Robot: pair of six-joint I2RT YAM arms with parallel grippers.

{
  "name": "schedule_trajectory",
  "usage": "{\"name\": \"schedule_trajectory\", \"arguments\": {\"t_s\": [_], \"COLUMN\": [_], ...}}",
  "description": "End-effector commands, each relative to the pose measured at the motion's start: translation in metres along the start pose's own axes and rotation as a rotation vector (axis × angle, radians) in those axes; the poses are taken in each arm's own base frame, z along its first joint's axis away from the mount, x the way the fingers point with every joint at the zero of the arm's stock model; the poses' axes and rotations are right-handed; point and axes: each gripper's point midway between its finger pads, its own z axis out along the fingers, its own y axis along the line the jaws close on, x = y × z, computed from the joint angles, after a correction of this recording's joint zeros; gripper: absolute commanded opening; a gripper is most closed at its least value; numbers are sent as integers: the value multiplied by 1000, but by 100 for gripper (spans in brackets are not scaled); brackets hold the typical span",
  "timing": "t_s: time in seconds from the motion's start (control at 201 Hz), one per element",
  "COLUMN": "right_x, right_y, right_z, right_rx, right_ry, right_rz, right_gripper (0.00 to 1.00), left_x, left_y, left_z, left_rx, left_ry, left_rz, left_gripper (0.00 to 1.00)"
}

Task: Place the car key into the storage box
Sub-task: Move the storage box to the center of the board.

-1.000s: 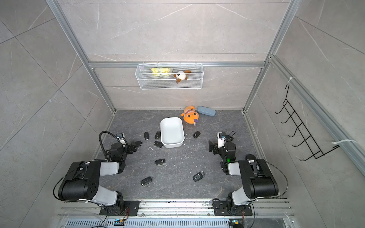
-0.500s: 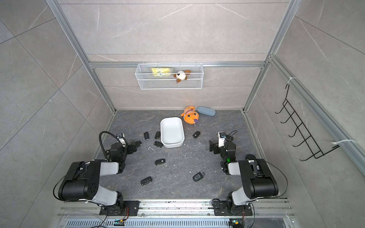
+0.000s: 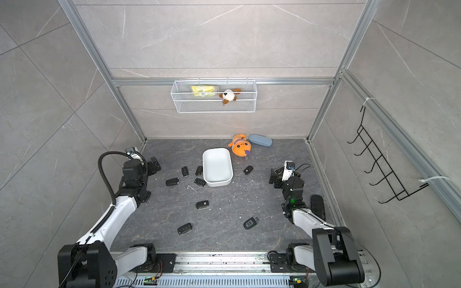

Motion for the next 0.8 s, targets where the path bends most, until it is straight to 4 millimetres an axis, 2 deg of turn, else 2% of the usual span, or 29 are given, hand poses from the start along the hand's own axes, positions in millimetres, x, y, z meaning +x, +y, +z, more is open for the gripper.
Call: {"name": "schedule_trajectory", "arguments": {"t_s": [0.0, 0.03, 0.105, 0.194, 0.324, 0.433, 0.582, 0.791], "right_x": [-21, -26, -34, -38, -26, -22, -26, -38], "right_y": [0, -1, 5, -2, 5, 12, 18, 12], "right_z": [2, 5, 9, 15, 27, 33, 34, 32], "right_rx": [15, 27, 17, 105, 110, 73, 42, 74], "right_ry": [2, 20, 93, 203, 361, 370, 371, 356], "right_rz": [159, 231, 289, 405, 402, 412, 437, 426], "right_gripper": [99, 100, 100, 100, 100, 100, 100, 100], "left_x": [22, 21, 19, 17, 20, 32, 49, 62], "left_y": [11, 7, -2, -11, -23, -32, -46, -84], "left_z": [-9, -9, -10, -10, -6, -2, 1, 3], "left_rx": [-61, -49, -20, 15, 72, 110, 136, 191], "left_ry": [171, 196, 246, 267, 282, 331, 382, 419], "left_rz": [-78, -98, -147, -198, -225, -238, -235, -150], "left_gripper": [100, 100, 100, 100, 100, 100, 100, 100]}}
